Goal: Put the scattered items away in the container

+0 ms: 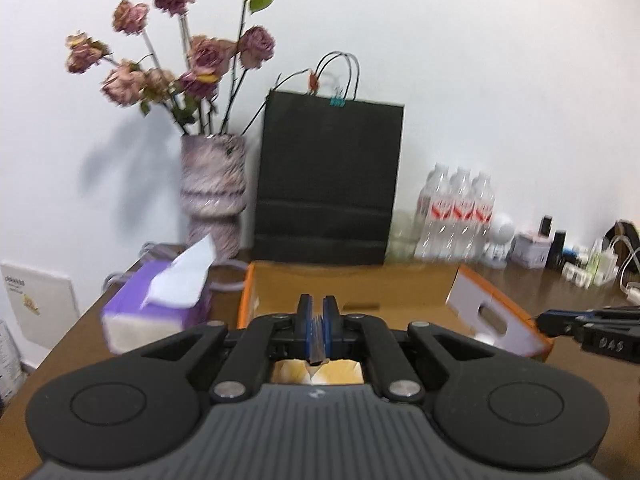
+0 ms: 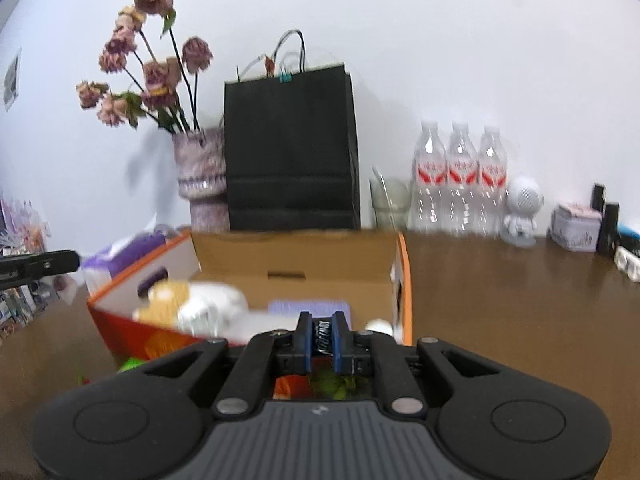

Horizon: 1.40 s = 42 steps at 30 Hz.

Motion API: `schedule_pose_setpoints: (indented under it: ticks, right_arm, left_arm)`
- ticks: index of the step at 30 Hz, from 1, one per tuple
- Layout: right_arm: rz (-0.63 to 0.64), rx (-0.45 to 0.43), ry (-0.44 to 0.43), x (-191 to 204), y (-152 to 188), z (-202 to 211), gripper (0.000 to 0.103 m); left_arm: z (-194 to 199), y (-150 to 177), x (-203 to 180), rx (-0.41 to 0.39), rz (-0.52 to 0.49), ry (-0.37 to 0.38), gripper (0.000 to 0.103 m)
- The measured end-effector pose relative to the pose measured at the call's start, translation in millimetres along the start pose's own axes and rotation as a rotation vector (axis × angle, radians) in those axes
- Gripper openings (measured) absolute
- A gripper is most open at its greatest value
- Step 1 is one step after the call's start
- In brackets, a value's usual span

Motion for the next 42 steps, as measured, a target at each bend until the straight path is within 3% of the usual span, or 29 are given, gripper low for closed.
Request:
schedule_pose_setpoints:
  ticks: [5, 9, 15, 24, 26, 27, 28, 29, 31, 42]
  right_arm:
    - [-0.008, -0.068, -0.002, 5.7, -44.7, -20.9, 0.009]
    - [-0.033, -0.086, -0.015, 11.0, -67.9, -44.4, 0.009]
    - [-0.058, -0.007, -0.041, 12.0, -47.1, -77.1, 0.009]
    - [-0.078, 0.036, -0.030, 5.9, -35.0, -86.1, 0.009]
    - [-0.085, 0.046, -0.025, 3.4, -35.1, -86.3, 0.017]
    - [-0.086, 0.056, -0.023, 2.4, -35.0, -86.7, 0.028]
    - [-0.089, 0.072, -0.024, 1.3, -34.7, -87.4, 0.070]
    - [-0.092, 0.087, -0.020, 0.6, -34.1, -88.2, 0.100]
    - [-0.082, 0.108, -0.005, 0.5, -33.7, -92.2, 0.103]
    - [-0.046, 0.129, 0.023, 0.4, -27.6, -106.2, 0.103]
  left_arm:
    - [-32.6, -30.6, -21.0, -0.036, 0.022, 0.034, 0.006]
    - [-62.0, -32.4, -30.5, -0.023, 0.084, 0.047, 0.006]
    - [-96.8, -3.5, -33.3, 0.076, 0.100, 0.039, 0.006]
    - [-103.6, 7.1, -28.1, 0.108, 0.084, -0.008, 0.008]
    - [-104.0, 8.1, -28.5, 0.131, 0.052, -0.029, 0.025]
    - [-103.7, 8.8, -29.7, 0.142, 0.032, -0.039, 0.070]
    - [-102.8, 9.2, -30.4, 0.145, 0.015, -0.060, 0.102]
    - [-101.5, 8.8, -29.9, 0.134, -0.003, -0.101, 0.103]
    - [-99.3, 8.0, -29.9, 0.122, -0.038, -0.138, 0.103]
    - [-97.3, 8.3, -27.7, 0.139, -0.012, -0.123, 0.103]
Point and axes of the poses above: each gripper's, at about its wrist camera, not at the fingertips, and z roughly against the way its jaws point, x to its left, y to its underside, the point moved 7 cm from there along -z, roughly the way its jaws point, and after that the axes turned 2 degrees about -x, right-handed, at the moved point
